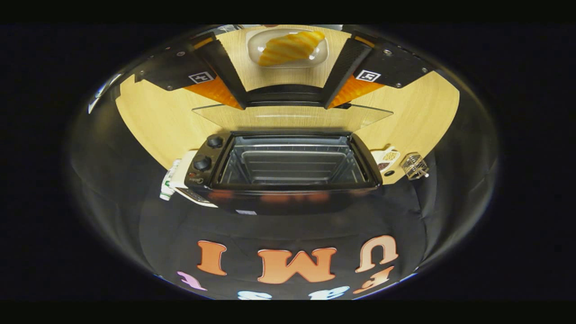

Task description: Open the toaster oven, put the food inside, and close the toaster oven door.

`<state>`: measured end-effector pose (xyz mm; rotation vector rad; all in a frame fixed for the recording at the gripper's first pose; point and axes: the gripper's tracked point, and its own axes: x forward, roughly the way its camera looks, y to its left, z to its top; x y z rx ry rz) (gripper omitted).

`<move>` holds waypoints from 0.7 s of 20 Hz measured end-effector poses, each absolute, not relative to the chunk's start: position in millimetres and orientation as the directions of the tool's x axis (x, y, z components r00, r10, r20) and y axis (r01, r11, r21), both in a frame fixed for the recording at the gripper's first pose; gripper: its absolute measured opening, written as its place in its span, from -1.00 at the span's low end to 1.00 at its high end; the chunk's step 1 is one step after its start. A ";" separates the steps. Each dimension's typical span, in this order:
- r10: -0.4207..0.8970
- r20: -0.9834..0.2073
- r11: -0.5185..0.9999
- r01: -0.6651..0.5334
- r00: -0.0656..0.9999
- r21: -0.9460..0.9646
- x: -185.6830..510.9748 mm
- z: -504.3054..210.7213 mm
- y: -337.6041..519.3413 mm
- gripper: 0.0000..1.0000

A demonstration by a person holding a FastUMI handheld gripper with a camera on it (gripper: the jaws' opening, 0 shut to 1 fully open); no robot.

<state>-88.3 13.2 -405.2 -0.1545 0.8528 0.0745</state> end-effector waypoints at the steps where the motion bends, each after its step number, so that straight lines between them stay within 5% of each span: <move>1: 0.002 -0.764 0.986 -0.127 0.645 -0.105 -95.2 -412.0 12.8 0.97; 14: -0.014 -0.841 0.991 -0.101 0.541 -0.082 -129.3 -477.9 1.4 0.97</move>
